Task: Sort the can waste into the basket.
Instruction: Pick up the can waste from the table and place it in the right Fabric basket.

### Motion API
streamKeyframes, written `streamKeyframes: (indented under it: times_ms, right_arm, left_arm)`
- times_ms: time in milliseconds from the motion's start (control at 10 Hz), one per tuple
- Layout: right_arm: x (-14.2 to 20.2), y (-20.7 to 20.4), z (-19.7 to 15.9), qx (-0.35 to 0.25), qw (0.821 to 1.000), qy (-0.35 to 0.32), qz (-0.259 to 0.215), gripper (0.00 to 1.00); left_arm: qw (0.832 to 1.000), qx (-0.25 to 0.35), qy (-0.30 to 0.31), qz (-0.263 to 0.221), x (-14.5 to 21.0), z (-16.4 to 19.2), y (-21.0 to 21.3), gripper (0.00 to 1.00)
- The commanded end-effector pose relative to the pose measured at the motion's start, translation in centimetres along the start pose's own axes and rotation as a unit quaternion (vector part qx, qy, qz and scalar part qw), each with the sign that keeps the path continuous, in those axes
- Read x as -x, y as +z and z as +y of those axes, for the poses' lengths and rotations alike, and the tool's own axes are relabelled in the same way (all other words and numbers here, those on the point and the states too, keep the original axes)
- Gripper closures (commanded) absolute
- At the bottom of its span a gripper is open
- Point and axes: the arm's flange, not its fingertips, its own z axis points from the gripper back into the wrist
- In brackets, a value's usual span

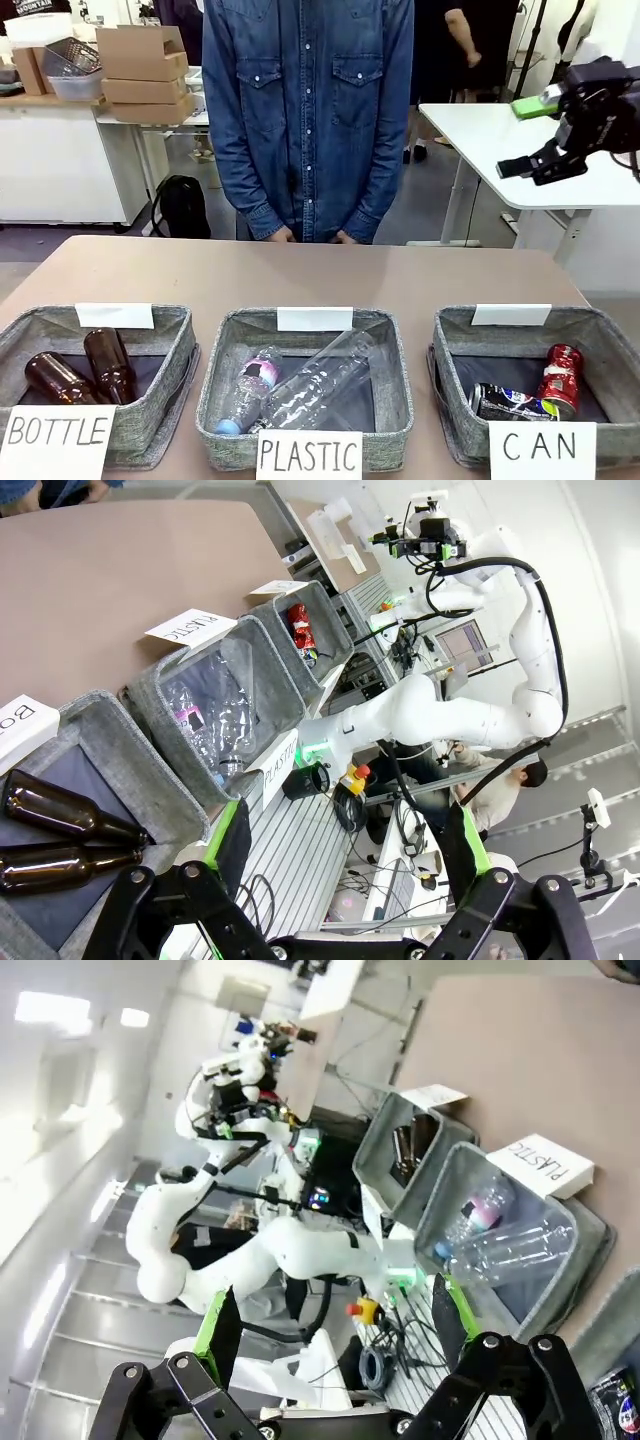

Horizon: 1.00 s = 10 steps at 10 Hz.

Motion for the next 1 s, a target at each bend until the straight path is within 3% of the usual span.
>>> streamKeyframes:
  times_ms: [0,900]
  right_arm:
    - [-0.26,-0.38,0.01,0.018,1.000,0.006,0.017,0.00]
    - [-0.26,-0.38,0.01,0.018,1.000,0.006,0.017,0.00]
  left_arm:
    - [1.000,0.008,-0.011,-0.005,-0.05,-0.17,-0.11,0.01]
    - [1.000,0.008,-0.011,-0.005,-0.05,-0.17,-0.11,0.01]
